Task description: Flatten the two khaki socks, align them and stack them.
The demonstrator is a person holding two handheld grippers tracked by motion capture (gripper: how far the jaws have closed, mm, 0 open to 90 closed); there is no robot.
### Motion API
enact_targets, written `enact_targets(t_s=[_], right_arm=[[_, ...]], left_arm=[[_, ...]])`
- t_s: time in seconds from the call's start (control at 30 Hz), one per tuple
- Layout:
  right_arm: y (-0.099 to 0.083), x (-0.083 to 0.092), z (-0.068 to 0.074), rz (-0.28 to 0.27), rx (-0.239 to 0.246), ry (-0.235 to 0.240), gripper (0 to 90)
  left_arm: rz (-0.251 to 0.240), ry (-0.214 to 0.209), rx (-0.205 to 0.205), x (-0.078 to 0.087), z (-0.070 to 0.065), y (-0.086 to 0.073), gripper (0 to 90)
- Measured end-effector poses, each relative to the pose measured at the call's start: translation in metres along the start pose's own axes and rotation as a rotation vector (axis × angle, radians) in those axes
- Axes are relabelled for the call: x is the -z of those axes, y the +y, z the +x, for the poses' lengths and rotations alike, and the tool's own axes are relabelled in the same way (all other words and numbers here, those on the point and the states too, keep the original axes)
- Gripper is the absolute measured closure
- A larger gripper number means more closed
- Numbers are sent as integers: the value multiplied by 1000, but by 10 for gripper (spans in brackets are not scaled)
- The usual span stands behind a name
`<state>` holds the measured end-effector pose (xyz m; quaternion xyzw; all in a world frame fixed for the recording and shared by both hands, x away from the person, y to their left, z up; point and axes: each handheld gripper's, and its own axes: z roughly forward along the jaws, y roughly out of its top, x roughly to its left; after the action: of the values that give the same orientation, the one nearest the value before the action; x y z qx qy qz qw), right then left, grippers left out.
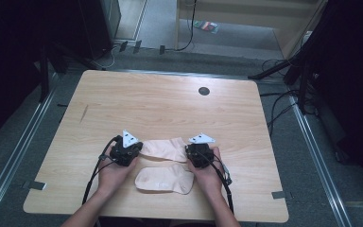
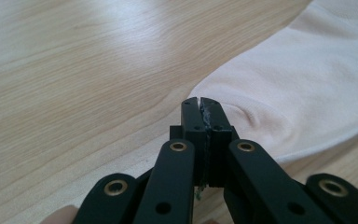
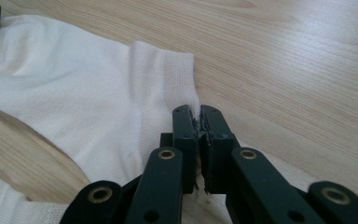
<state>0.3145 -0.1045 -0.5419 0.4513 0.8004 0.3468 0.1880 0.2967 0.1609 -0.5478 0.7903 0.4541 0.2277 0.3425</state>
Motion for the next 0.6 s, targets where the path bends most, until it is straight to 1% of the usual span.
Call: enact_targets(t_s=[0.03, 0.07, 0.2, 0.3, 0.37, 0.4, 0.47, 0.57, 0.6], right_arm=[[0, 1, 0, -4, 1, -1, 874], [0, 3, -1, -15, -13, 3, 876], [2, 11, -6, -54, -47, 12, 878], [5, 18, -7, -79, -55, 17, 879], [7, 22, -8, -90, -61, 32, 878], [8, 24, -8, -96, -66, 41, 878], [9, 30, -7, -98, -67, 62, 878], [8, 42, -4, -97, -51, 78, 878], [7, 46, -3, -101, -47, 84, 878]], left_arm=[[-19, -2, 8, 3, 1, -1, 900], [-28, -3, 12, 5, 2, 0, 900], [-95, -20, 37, 18, 5, 2, 900], [-117, -46, 39, 28, 6, 4, 900], [-132, -60, 46, 35, 5, 5, 900], [-140, -67, 42, 40, 5, 5, 900], [-155, -80, 47, 50, 3, 4, 900], [-173, -102, 45, 66, 0, 2, 900], [-178, -110, 51, 71, -2, 0, 900]])
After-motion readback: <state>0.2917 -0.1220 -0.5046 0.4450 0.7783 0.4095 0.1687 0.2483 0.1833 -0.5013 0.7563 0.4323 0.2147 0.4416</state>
